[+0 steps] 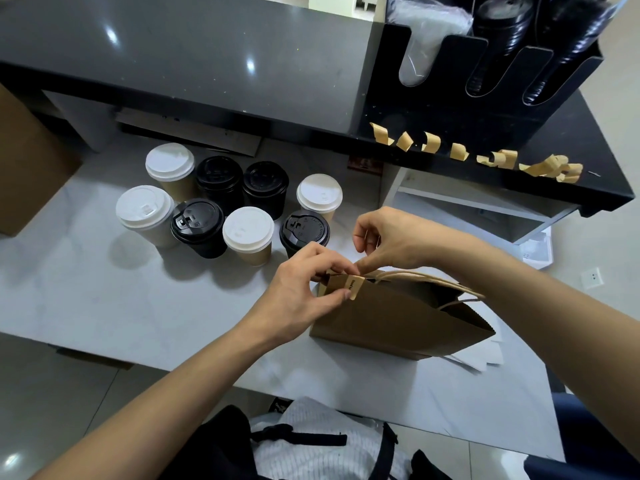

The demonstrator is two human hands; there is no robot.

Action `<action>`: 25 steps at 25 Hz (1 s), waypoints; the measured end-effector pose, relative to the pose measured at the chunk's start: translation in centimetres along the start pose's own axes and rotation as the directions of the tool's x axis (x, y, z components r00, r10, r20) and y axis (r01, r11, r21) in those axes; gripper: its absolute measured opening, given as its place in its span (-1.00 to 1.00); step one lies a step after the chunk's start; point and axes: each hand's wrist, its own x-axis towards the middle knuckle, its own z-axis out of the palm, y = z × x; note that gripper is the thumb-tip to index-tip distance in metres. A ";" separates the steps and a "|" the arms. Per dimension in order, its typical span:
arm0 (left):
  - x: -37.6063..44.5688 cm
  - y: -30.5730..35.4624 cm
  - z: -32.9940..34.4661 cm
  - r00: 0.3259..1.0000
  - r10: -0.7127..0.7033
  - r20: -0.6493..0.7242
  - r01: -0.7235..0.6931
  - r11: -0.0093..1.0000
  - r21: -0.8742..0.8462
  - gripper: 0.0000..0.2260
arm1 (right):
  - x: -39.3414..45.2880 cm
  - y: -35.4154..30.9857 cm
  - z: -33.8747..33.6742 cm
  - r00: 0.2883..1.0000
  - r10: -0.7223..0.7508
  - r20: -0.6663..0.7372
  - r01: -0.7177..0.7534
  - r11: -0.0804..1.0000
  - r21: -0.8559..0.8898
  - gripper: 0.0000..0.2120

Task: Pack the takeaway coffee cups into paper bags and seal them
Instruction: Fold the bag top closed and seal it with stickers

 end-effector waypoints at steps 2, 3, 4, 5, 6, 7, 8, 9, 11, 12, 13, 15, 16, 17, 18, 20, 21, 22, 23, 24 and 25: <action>-0.1 0.1 0.1 1.000 0.006 -0.003 -0.006 1.000 0.004 -0.83 | 0.1 0.4 0.4 1.000 0.004 -0.011 -0.004 1.000 0.006 -0.73; 0.0 0.1 0.0 1.000 0.017 -0.007 -0.017 1.000 0.015 -0.87 | 0.1 0.6 0.5 1.000 0.011 -0.015 -0.011 1.000 0.012 -0.75; 0.1 0.1 0.0 0.999 0.044 -0.015 -0.043 0.997 0.063 -0.90 | 0.1 0.8 0.6 1.000 0.019 -0.020 -0.019 1.000 0.023 -0.76; 0.2 0.0 -0.1 0.996 0.089 -0.030 -0.083 0.983 0.164 -0.90 | 0.1 1.0 0.6 0.999 0.025 -0.024 -0.024 0.999 0.038 -0.77; 0.4 -0.1 -0.1 0.988 0.147 -0.040 -0.129 0.946 0.299 -0.88 | 0.0 1.2 0.7 0.999 0.027 -0.028 -0.025 0.998 0.052 -0.77; 0.6 -0.1 -0.1 0.978 0.204 -0.042 -0.169 0.894 0.416 -0.86 | 0.0 1.3 0.7 0.999 0.027 -0.032 -0.024 0.998 0.065 -0.78; 0.7 -0.2 -0.1 0.968 0.250 -0.039 -0.199 0.848 0.492 -0.84 | 0.0 1.5 0.8 0.999 0.027 -0.035 -0.024 0.997 0.075 -0.78; 0.8 -0.3 -0.1 0.958 0.285 -0.030 -0.226 0.816 0.532 -0.83 | 0.0 1.6 0.9 0.999 0.028 -0.039 -0.024 0.996 0.086 -0.78; 0.9 -0.2 0.0 0.944 0.329 -0.008 -0.269 0.783 0.561 -0.84 | 0.0 1.8 1.1 0.998 0.029 -0.047 -0.023 0.993 0.115 -0.79; 0.9 -0.2 0.0 0.941 0.338 -0.002 -0.278 0.778 0.563 -0.84 | -0.1 1.9 1.2 0.998 0.029 -0.050 -0.023 0.992 0.128 -0.79; 0.9 -0.2 0.0 0.940 0.341 0.000 -0.282 0.778 0.562 -0.83 | -0.2 2.1 1.3 0.998 0.034 -0.052 -0.026 0.989 0.145 -0.79; 0.9 -0.4 0.0 0.945 0.328 0.002 -0.276 0.789 0.549 -0.82 | -0.7 2.6 1.2 0.997 0.050 -0.054 -0.038 0.980 0.197 -0.79; 0.9 -0.4 0.0 0.951 0.310 0.007 -0.265 0.801 0.537 -0.82 | -1.0 3.0 1.1 0.996 0.060 -0.059 -0.045 0.972 0.231 -0.79; 0.9 -0.4 0.0 0.958 0.285 0.017 -0.252 0.815 0.522 -0.82 | -1.2 3.5 1.0 0.995 0.072 -0.073 -0.050 0.962 0.268 -0.80; 1.0 -0.5 0.0 0.965 0.260 0.030 -0.239 0.830 0.504 -0.81 | -1.5 4.2 1.0 0.992 0.089 -0.093 -0.057 0.951 0.304 -0.80; 1.0 -0.6 -0.1 0.972 0.225 0.071 -0.231 0.847 0.478 -0.80 | -2.2 5.7 1.0 0.982 0.134 -0.133 -0.074 0.921 0.382 -0.82; 1.0 -0.7 -0.1 0.971 0.217 0.101 -0.239 0.846 0.476 -0.77 | -2.6 6.3 1.1 0.978 0.156 -0.142 -0.083 0.904 0.420 -0.83; 0.9 -0.9 -0.1 0.968 0.215 0.129 -0.251 0.841 0.478 -0.75 | -2.9 6.8 1.2 0.974 0.174 -0.145 -0.092 0.889 0.449 -0.83; 0.9 -1.1 0.0 0.966 0.216 0.145 -0.259 0.840 0.477 -0.73 | -3.1 7.1 1.3 0.972 0.186 -0.145 -0.099 0.879 0.466 -0.83; 0.9 -1.2 0.1 0.965 0.217 0.146 -0.260 0.845 0.467 -0.72 | -3.2 7.3 1.3 0.970 0.194 -0.148 -0.103 0.875 0.472 -0.82; 0.9 -1.3 0.1 0.967 0.212 0.139 -0.252 0.855 0.453 -0.73 | -3.3 7.5 1.3 0.968 0.198 -0.154 -0.103 0.874 0.475 -0.81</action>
